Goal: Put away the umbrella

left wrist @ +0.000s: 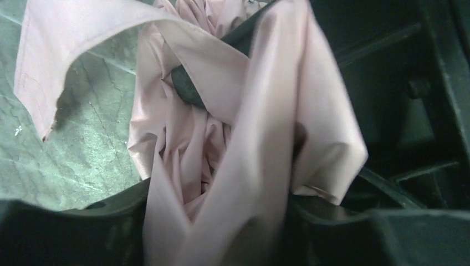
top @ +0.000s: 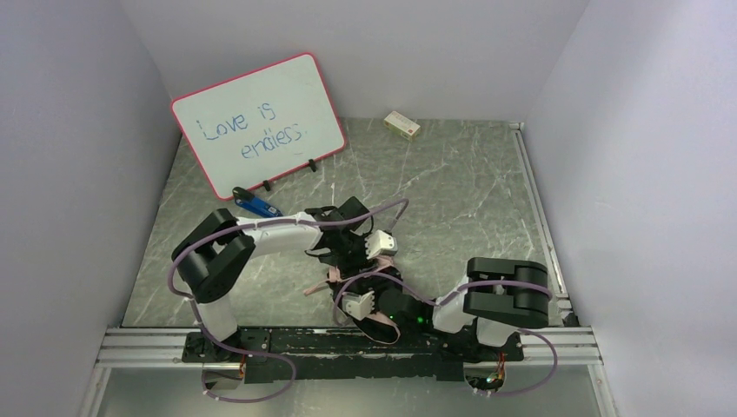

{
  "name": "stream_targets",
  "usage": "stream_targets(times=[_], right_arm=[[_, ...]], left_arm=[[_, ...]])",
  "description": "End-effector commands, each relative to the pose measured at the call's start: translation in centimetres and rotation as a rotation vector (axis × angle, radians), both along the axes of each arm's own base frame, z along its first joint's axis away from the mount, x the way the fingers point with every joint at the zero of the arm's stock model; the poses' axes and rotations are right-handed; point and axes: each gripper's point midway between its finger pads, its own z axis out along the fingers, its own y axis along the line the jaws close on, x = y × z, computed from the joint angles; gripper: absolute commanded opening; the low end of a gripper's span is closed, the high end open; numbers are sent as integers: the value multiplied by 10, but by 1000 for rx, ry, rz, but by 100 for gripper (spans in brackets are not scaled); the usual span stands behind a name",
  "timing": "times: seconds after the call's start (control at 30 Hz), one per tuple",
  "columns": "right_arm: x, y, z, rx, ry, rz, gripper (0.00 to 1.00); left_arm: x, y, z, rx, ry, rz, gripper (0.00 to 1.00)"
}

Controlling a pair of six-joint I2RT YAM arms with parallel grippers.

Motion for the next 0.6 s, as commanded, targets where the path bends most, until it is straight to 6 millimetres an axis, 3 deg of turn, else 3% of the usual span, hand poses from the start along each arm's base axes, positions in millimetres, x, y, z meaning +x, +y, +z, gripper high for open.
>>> stream_targets(times=[0.0, 0.07, 0.2, 0.57], right_arm=[[11, -2, 21, 52, -27, -65, 36], [7, 0, 24, 62, 8, -45, 50], [-10, 2, 25, 56, 134, 23, 61], [-47, -13, 53, 57, 339, 120, 64]], left_arm=[[-58, 28, -44, 172, 182, -94, 47], [-56, 28, -45, 186, 171, -95, 40], [-45, 31, -46, 211, 111, -80, 35], [-4, 36, -38, 217, -106, -25, 25]])
